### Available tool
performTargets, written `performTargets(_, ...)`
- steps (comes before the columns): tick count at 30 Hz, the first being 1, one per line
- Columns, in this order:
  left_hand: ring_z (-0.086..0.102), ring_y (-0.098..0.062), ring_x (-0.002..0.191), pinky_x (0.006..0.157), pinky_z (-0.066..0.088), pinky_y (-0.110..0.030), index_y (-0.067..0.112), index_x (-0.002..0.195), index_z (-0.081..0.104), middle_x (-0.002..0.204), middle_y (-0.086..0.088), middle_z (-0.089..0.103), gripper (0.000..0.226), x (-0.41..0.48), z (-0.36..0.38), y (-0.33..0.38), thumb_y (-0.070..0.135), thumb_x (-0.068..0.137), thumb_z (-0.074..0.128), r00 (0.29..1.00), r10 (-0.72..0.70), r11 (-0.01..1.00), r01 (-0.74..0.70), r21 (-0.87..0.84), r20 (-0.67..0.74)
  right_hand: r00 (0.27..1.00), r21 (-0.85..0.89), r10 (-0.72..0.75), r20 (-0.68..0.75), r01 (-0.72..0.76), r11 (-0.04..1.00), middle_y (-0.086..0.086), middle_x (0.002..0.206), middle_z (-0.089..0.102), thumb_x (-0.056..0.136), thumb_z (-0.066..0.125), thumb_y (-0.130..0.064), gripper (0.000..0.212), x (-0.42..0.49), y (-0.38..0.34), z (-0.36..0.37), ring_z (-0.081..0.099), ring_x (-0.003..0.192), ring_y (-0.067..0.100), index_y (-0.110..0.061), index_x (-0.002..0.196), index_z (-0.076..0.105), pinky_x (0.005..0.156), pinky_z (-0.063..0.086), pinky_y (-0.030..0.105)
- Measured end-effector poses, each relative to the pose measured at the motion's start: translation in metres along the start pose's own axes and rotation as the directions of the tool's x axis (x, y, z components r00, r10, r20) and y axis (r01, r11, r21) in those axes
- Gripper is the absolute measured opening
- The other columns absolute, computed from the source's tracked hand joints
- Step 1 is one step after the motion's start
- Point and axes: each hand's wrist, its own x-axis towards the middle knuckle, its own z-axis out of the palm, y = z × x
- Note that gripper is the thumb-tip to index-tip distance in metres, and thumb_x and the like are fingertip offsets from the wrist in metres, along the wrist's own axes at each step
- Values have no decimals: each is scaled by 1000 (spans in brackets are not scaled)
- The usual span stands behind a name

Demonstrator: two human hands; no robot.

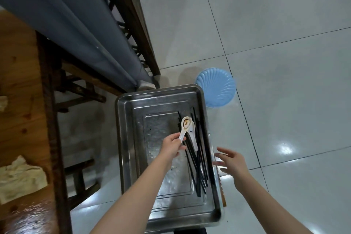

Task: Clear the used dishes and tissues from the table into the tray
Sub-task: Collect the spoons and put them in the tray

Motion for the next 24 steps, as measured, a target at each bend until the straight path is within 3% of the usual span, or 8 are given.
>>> performTargets(6,61,-10,87,74,43,-28,21,122,56,99,5,60,24,-6,24,-8,24,100,45,992,-53,995,43,91,114,999,-1,-13,-36,13,1000,5,101,69,91,58,-5,27,-5,5,-35,71,81,22,-12,116,63,63,47,29)
performTargets(10,58,-16,105,89,46,-32,13,135,48,113,4,55,37,-19,21,-8,26,101,44,990,-56,991,40,128,129,999,22,-22,-27,23,999,7,104,69,91,56,-5,28,-19,1,-41,70,82,23,-11,118,62,67,47,31)
performTargets(15,59,-13,91,62,42,-21,14,137,47,125,-3,57,37,-56,0,8,20,101,46,997,36,989,-46,143,68,998,34,-62,5,62,998,6,100,70,88,61,-7,28,-56,-23,-35,70,80,21,-14,115,64,63,45,29)
performTargets(20,62,-16,101,77,49,-28,19,137,48,133,0,55,38,-100,-32,23,21,99,49,989,145,978,-149,147,37,988,42,-148,40,147,988,8,96,70,87,62,-6,27,-105,-57,-21,66,76,19,-14,113,64,65,46,29)
performTargets(24,63,-12,92,67,46,-24,23,131,53,124,3,61,34,-138,-63,33,22,97,54,981,193,978,-193,76,0,969,36,-234,82,231,972,7,87,69,88,62,-5,24,-147,-86,-4,61,71,15,-12,111,63,61,45,25)
